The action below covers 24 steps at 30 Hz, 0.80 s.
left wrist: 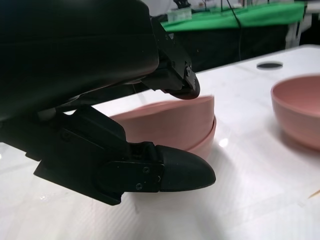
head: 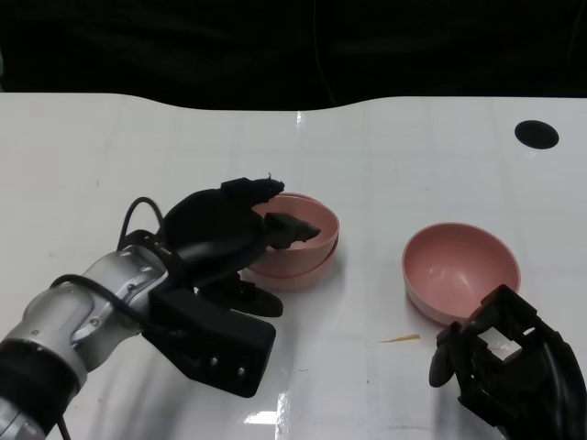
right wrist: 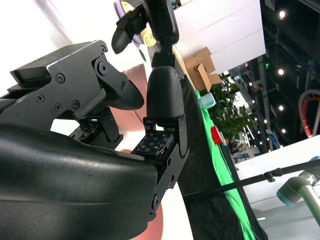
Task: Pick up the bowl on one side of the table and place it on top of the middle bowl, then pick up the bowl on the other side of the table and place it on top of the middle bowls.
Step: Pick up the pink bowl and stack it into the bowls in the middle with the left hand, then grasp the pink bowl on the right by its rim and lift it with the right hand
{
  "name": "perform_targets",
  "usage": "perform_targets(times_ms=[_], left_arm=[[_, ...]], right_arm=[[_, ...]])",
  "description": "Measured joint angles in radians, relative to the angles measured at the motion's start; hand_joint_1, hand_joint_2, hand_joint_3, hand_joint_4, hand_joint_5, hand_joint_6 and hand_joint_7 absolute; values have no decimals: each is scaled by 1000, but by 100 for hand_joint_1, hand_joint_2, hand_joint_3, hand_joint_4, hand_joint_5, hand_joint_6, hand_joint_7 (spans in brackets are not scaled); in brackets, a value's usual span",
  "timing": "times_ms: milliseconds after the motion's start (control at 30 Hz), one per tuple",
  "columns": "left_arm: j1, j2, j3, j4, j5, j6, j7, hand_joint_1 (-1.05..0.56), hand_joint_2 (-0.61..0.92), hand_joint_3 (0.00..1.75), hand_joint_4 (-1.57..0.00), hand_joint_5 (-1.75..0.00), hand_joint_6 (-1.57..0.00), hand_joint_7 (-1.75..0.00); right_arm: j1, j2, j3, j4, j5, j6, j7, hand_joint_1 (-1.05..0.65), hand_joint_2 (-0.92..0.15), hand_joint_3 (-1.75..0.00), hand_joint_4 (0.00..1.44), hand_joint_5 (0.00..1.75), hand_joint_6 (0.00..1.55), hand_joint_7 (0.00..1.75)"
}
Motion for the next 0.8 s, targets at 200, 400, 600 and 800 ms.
perform_targets(times_ms=[200,400,600,800], left_arm=[[166,46,128,-202,-37,-10,79,-64,92,31,-28,-8,-59,-4],[308,29,307,-298,-200,-129,238,-33,92,12,-61,-19,-80,-9],[432,12,410,-395,-627,-128,60,1,91,38,-63,-109,-99,-14],[575,-42,489,-543,-1121,137,-168,20,85,113,-60,-172,-57,-154]], right_arm=[[-2,0,-3,-2,0,9,-5,-2,-59,-117,88,173,76,150],[-1,-1,-5,-7,1,19,-9,-2,-57,-119,89,172,77,149],[-3,-1,-8,-9,7,33,-7,-3,-59,-114,89,171,77,146],[-5,-1,-14,-3,-19,-4,-11,-1,-58,-112,88,171,76,146]])
